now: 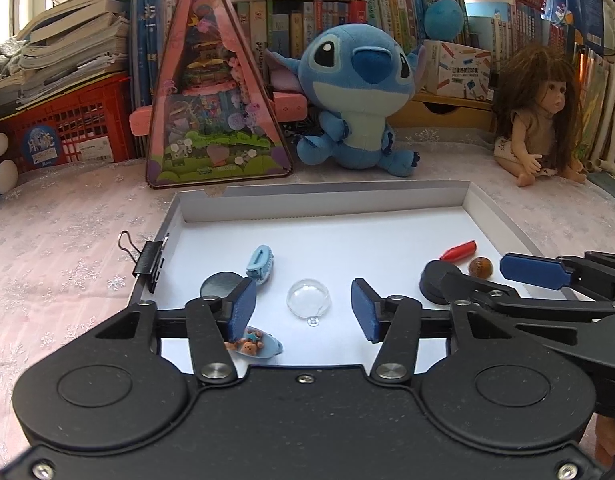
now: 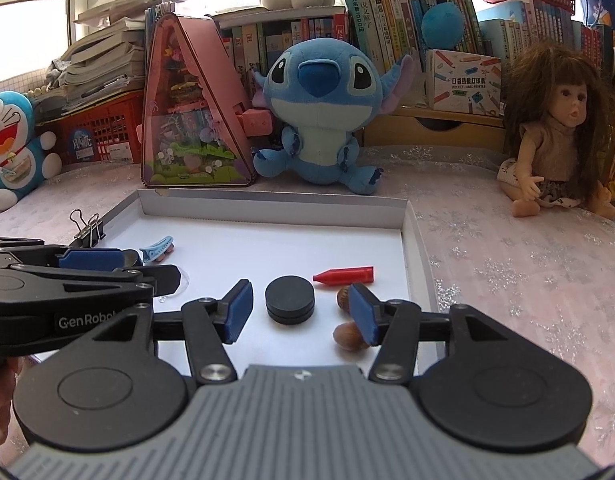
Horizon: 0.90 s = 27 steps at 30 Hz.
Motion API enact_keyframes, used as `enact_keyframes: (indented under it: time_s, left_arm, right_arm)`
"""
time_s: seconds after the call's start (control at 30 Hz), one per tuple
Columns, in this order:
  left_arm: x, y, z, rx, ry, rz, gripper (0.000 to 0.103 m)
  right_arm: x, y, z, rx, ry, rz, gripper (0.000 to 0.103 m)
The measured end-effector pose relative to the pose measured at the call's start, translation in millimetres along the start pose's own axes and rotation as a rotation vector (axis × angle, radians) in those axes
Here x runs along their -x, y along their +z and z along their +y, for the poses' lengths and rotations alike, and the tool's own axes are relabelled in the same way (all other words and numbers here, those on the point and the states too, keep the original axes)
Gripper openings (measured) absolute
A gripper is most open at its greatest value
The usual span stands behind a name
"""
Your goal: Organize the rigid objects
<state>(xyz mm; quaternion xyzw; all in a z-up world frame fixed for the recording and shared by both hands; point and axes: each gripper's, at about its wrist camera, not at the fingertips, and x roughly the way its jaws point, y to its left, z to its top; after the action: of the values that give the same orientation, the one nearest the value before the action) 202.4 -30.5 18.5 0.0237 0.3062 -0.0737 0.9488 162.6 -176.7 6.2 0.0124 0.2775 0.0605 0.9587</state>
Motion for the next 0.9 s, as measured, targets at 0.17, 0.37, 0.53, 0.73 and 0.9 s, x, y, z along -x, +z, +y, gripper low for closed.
enact_keyframes:
  time_s: [0.17,0.37,0.53,0.73,0.9]
  left_arm:
    - [-1.1,-4.4,0.1,-0.014,0.028,-0.032,0.055]
    - [-5.1,-4.4,5.7,0.012,0.013,-0.012,0.055]
    - [-7.0,-4.5,6.0,0.014,0.016,-0.014,0.056]
    - [-6.4,-3.1,6.9,0.022,0.012,-0.014,0.058]
    - [3.8,-1.5,6.8,0.016,0.018,-0.042,0.059]
  right_arm:
    - [-3.0,-3.2,-0.7,-0.002,-0.022,-0.023,0.076]
    - [-8.5,-5.1,-6.6,-0.031,-0.017,-0.034,0.085]
    - [-10.3,-3.8,-8.9,-0.039,-0.026,-0.059,0.087]
    - [-13.9,2.8,-15.8,-0.089,-0.032,-0.078,0.088]
    - [-6.2,1.8,-16.2,-0.086,-0.017,-0.077,0.088]
